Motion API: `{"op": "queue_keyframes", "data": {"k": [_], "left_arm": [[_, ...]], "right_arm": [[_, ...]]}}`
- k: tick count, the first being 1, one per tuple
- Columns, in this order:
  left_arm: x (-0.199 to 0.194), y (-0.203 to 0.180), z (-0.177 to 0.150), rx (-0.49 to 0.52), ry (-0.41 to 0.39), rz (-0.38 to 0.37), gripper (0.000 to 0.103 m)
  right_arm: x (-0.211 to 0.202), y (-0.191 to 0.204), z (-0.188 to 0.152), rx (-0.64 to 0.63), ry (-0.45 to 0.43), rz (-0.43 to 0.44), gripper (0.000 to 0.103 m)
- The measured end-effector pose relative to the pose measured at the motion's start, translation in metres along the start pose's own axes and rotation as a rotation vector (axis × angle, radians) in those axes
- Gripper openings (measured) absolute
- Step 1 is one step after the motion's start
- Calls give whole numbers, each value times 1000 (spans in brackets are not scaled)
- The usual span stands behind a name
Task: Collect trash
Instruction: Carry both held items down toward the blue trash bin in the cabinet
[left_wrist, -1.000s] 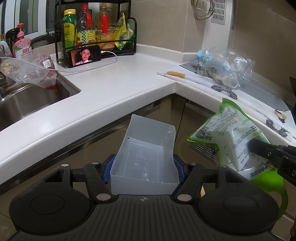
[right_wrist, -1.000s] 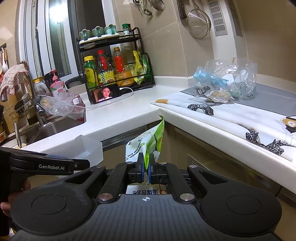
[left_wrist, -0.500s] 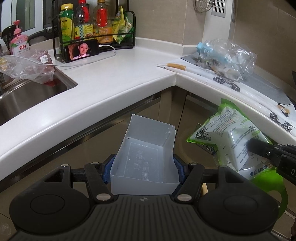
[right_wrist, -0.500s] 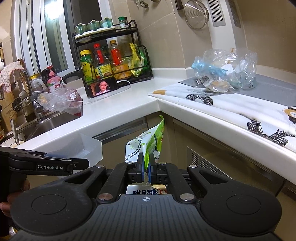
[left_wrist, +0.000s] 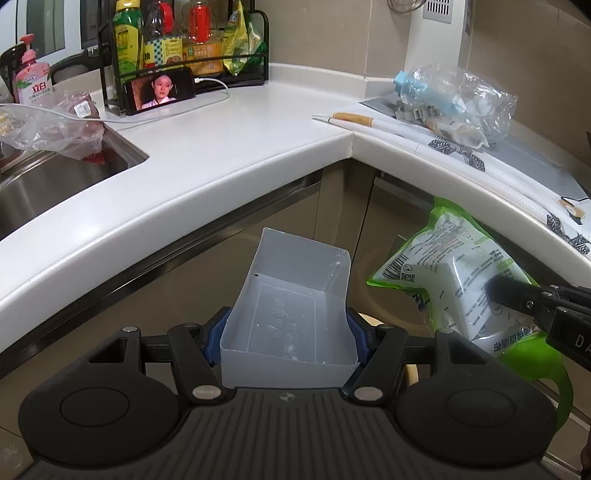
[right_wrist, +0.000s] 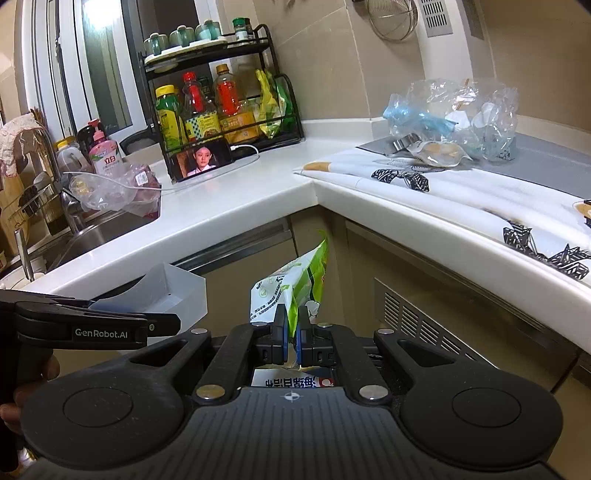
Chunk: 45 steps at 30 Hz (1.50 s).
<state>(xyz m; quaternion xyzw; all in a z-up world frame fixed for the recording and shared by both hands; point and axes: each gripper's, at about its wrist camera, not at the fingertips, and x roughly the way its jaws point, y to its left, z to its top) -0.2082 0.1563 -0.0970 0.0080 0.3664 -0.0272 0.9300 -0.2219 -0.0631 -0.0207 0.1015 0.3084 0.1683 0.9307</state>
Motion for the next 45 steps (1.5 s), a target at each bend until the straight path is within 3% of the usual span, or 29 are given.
{"op": "queue_keyframes", "data": {"k": [20,30,45], "left_arm": [[18,-3,0,-1,56,0,69],[43,-3,4,2,123,25,69],[120,-34,-2,60,266,-32,69]], "right_arm": [[17,-9,-2,18,63,-9,4],[33,-23,-8,5,75,-92,4],[103,-48,-38,61,243,-128,4]]}}
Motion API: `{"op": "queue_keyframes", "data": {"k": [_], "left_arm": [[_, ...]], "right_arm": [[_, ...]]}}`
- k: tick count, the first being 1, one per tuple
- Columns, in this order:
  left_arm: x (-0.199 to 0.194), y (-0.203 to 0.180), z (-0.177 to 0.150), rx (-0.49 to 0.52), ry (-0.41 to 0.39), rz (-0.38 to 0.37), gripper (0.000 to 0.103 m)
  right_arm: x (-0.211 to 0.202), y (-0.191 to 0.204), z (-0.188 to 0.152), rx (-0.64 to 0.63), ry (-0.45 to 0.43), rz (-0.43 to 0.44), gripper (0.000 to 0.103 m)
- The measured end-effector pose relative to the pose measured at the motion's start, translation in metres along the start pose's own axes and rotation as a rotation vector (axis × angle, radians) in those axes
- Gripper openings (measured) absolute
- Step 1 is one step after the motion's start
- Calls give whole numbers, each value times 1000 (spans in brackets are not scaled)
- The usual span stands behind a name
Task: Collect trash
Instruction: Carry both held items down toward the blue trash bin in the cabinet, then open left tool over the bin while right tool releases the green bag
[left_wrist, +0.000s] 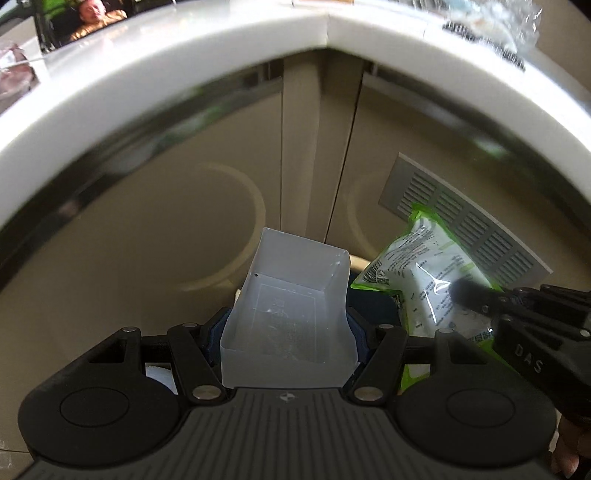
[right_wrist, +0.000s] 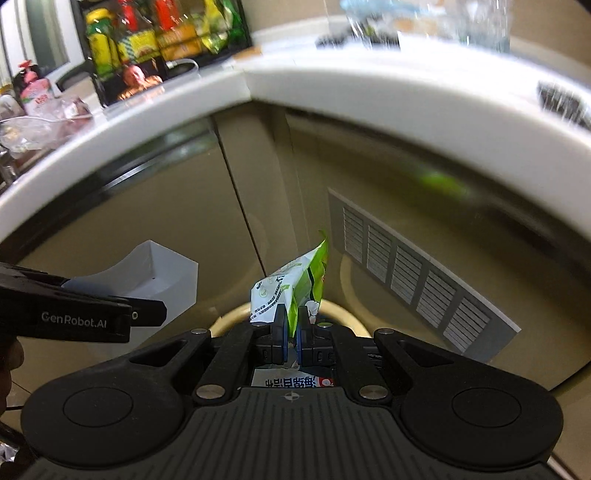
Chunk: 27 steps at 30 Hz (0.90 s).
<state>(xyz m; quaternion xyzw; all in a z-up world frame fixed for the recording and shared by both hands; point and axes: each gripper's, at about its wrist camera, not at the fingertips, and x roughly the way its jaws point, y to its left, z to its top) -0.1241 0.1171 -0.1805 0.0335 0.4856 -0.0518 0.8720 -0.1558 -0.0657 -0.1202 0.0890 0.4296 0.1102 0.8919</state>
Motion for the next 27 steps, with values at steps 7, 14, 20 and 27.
{"op": "queue_keyframes", "data": {"k": [7,14,20,27], "left_arm": [[34,-1,-2,2,82,-7,69],[61,-4,-4,12,149,1,69],[84,-2,-6,8,210,-11,69],[113,-7,-8,3,270,-4,69]], "right_arm": [[37,-4,-1,43,84,2,4],[65,0,-5,44,157,7,4],[85,-1,-8,68,215,1,4],[113,-1,-9,66,277,-13,4]]}}
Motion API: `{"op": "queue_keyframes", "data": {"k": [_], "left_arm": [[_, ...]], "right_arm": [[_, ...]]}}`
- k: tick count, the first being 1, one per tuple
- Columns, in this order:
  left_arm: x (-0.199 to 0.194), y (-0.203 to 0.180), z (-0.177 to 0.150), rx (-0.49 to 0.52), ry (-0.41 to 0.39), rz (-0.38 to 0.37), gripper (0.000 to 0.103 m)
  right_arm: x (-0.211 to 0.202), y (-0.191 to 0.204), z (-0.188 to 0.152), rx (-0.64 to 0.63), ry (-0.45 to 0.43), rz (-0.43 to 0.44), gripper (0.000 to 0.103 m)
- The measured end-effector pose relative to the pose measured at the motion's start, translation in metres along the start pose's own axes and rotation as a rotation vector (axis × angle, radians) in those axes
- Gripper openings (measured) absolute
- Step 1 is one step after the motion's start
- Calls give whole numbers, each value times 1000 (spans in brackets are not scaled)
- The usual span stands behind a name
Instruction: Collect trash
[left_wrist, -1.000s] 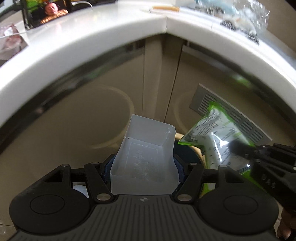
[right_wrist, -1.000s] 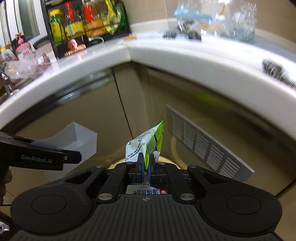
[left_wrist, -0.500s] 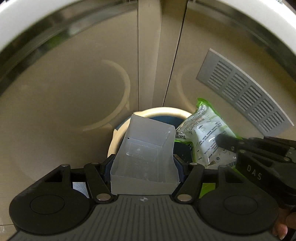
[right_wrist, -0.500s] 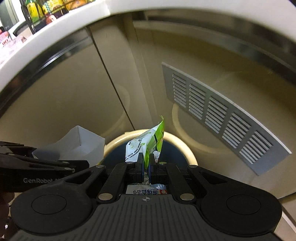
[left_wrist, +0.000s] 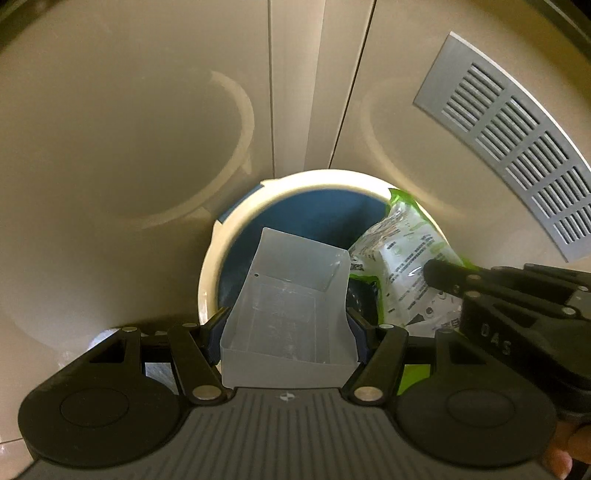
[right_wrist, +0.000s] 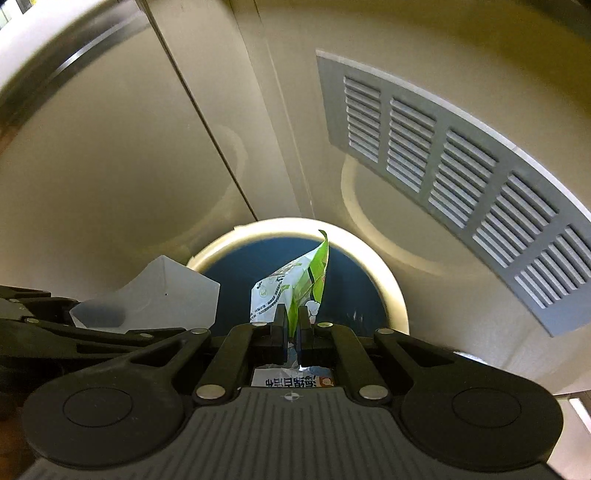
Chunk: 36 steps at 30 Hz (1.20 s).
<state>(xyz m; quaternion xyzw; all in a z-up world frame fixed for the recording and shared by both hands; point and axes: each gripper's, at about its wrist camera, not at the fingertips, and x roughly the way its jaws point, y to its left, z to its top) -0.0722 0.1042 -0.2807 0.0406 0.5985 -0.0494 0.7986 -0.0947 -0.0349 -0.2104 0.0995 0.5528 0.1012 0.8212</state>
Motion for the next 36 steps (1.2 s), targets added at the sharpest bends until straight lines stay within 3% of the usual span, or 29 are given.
{"op": "queue_keyframes", "data": {"k": [20,23,25,27,29,36], "left_arm": [[32,-1,0,9,84,-10,69],[36,1,1,11,93,-23,79],[38,2,1,13,85,-11,98],[35,3,1,11,68,-8,103],[32,3,1,11,71,-4,103],[3,9,-4,18,32,21,103]], "right_arm": [[49,-1,3,8,75,-62,6],[50,-1,5,9,76,-74,8],[51,-1,5,17,81,-82,18],[49,-3,7,34,78,-90,40],[45,-3,8,45,70,-102,48],[12,-1,11,42,38,-70,57]]}}
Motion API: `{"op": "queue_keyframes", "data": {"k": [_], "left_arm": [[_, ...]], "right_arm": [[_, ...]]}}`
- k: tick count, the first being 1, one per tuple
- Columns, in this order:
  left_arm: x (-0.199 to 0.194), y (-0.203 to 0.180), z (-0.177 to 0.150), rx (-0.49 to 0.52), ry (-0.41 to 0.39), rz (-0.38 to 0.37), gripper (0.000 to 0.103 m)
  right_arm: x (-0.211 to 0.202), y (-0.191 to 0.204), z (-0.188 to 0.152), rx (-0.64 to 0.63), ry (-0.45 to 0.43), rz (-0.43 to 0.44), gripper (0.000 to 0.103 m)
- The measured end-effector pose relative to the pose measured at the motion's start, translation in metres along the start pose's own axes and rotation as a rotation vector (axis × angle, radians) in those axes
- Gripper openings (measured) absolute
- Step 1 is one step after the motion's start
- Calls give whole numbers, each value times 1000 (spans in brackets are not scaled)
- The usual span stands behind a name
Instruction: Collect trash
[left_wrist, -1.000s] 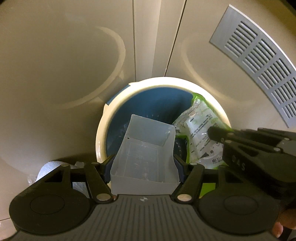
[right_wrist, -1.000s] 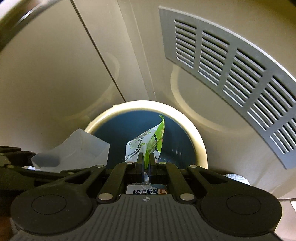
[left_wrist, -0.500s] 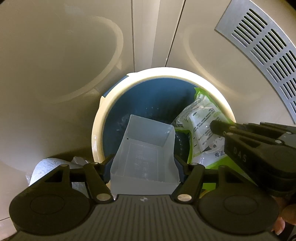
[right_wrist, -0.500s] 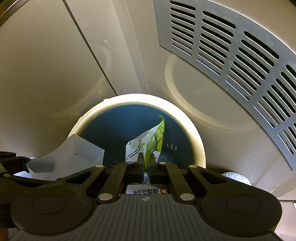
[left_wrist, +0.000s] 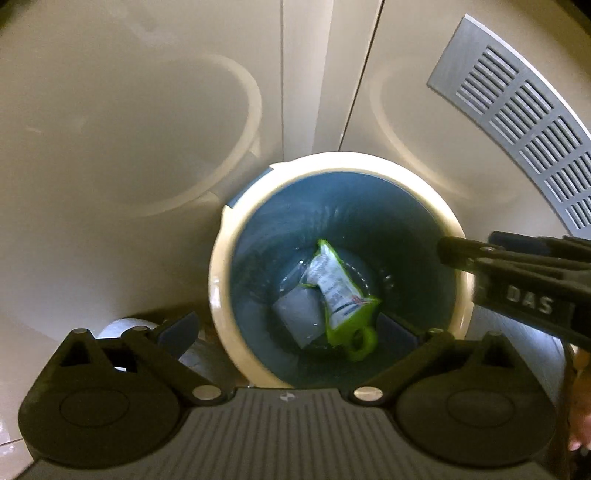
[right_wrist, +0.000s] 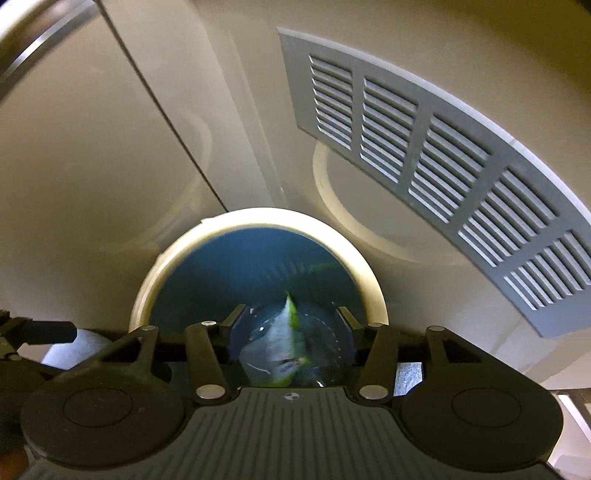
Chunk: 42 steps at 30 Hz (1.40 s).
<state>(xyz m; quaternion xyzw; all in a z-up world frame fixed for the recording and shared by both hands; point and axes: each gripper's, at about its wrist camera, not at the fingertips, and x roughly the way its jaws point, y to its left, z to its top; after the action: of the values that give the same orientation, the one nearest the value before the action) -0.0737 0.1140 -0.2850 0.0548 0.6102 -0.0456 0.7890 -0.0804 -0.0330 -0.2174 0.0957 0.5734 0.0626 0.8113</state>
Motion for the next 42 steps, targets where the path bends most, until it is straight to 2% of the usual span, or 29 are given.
{"op": "queue_keyframes", "data": {"k": [4,9,13,16,22,31,42], "left_arm": [[-33,8,-10,-12,-47,-1,103],[-77,11,-30,-7,-141,6,103],[-101,8,-45,-8,-185,29,103],[-113,3,-54,0,-208,58,103],[-130,-8,-68,23,-238,100,103],[-148,-16,-78,33,-298,135,103],[-154,-14,-83,33,-311,136,103]], "right_arm": [[-32,4,-7,-34,-25,26,60],[-83,10,-19,-58,-142,50,66],[-120,12,-30,-68,-246,40,69],[-140,8,-39,-68,-283,46,71],[-153,5,-54,-51,-257,57,72],[-164,9,-62,-71,-289,47,73],[-167,13,-63,-81,-295,37,73]]}}
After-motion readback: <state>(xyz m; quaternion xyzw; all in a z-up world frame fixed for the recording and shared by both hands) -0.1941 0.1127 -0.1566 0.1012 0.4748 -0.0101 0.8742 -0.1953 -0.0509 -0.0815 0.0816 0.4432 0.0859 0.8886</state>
